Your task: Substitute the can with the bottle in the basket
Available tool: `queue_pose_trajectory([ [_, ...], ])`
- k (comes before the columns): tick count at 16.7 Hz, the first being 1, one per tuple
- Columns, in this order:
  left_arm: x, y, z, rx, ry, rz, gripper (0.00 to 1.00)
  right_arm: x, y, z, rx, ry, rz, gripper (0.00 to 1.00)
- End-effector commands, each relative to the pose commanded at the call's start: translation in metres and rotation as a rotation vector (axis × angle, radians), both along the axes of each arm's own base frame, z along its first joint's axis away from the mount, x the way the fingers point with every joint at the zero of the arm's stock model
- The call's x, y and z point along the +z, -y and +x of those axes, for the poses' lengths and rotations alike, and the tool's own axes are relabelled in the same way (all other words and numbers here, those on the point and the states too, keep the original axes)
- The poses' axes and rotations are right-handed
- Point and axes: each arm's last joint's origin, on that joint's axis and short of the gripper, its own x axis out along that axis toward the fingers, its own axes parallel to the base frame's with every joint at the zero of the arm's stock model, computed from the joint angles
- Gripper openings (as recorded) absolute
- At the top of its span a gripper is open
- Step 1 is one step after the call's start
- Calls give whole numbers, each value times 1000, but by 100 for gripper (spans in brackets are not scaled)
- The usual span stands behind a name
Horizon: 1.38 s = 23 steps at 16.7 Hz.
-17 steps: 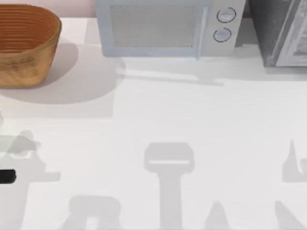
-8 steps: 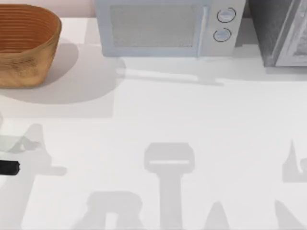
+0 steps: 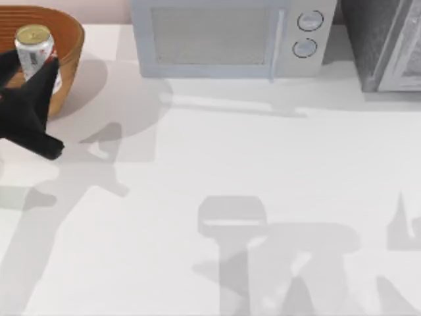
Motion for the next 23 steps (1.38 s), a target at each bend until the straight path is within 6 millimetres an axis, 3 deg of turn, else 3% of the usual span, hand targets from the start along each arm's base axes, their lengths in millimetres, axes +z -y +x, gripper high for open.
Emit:
queue_pose_trajectory([
  [3,11,23,52,-199,22,3,0,0,0,0,0,0,0,100],
  [6,0,52,109,-399,35,7,0,0,0,0,0,0,0,100],
  [9,-36,83,160,-589,36,11,0,0,0,0,0,0,0,100],
  [12,-89,111,196,-759,26,14,0,0,0,0,0,0,0,100],
  [15,-148,132,216,-900,7,14,0,0,0,0,0,0,0,100],
  [18,-200,146,223,-1006,-13,13,0,0,0,0,0,0,0,100],
  [20,-225,150,223,-1054,-25,11,0,0,0,0,0,0,0,100],
  [23,-239,153,222,-1082,-31,10,0,0,0,0,0,0,0,100],
])
